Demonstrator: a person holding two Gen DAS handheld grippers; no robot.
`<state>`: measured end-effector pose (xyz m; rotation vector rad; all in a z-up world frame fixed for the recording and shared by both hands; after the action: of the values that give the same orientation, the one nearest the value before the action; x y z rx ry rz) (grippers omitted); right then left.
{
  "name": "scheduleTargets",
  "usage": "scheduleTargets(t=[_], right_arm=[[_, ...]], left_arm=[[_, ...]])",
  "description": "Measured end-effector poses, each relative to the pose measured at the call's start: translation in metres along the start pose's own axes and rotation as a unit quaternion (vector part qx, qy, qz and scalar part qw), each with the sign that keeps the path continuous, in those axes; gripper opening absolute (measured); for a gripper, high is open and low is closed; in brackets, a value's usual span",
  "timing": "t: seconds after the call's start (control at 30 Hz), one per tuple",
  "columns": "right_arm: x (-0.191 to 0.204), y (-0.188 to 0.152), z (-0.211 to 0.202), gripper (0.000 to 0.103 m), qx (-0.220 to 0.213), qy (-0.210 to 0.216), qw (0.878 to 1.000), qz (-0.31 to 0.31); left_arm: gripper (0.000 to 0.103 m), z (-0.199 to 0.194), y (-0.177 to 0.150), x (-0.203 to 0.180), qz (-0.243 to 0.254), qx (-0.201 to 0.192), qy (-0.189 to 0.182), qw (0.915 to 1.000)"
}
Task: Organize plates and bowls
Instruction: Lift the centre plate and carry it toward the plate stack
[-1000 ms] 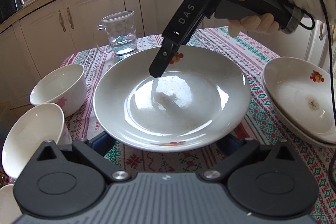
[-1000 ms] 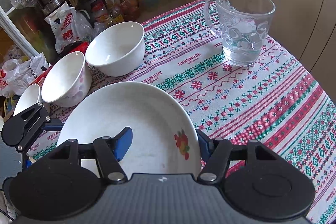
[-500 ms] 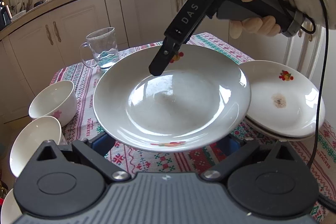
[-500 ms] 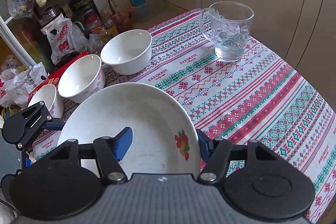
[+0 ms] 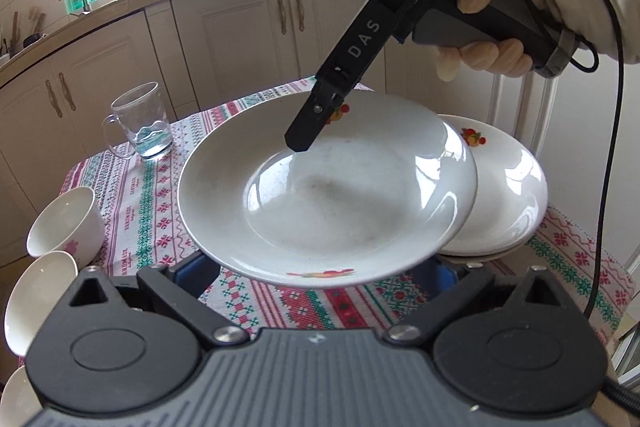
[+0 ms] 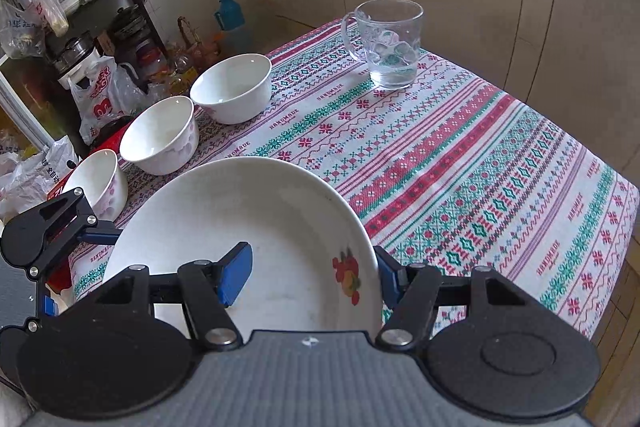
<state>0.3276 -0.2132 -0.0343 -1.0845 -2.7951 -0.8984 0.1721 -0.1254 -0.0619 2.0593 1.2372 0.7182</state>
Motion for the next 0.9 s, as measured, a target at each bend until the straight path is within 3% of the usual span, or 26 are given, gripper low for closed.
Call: scheduleTargets(t=[0.53, 0.9], right_arm=[[-0.02, -0.057, -0.034, 0.07, -0.015, -0.032, 0.998, 0.053], [-0.033, -0.076, -0.031, 0.07, -0.02, -0.033, 0.996, 0.076]], left_arm=[[0.101, 0.007, 0.005, -0.042, 0.032, 0.01, -0.053, 0.9981], [0.101, 0.017, 0.005, -0.051, 0.044, 0.019, -0.061, 0.997]])
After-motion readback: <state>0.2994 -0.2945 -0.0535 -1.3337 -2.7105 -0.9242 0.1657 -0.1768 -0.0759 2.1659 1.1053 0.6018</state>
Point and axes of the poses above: each gripper's, at about its wrist camera, not at the fingertips, and z roughly the way its jaws point, x to its left, y to its top, the point moved 5 cm from there along z, roughly the way its jaws point, and after that the axes turned 3 degrees about x, right-handed, at the moved point
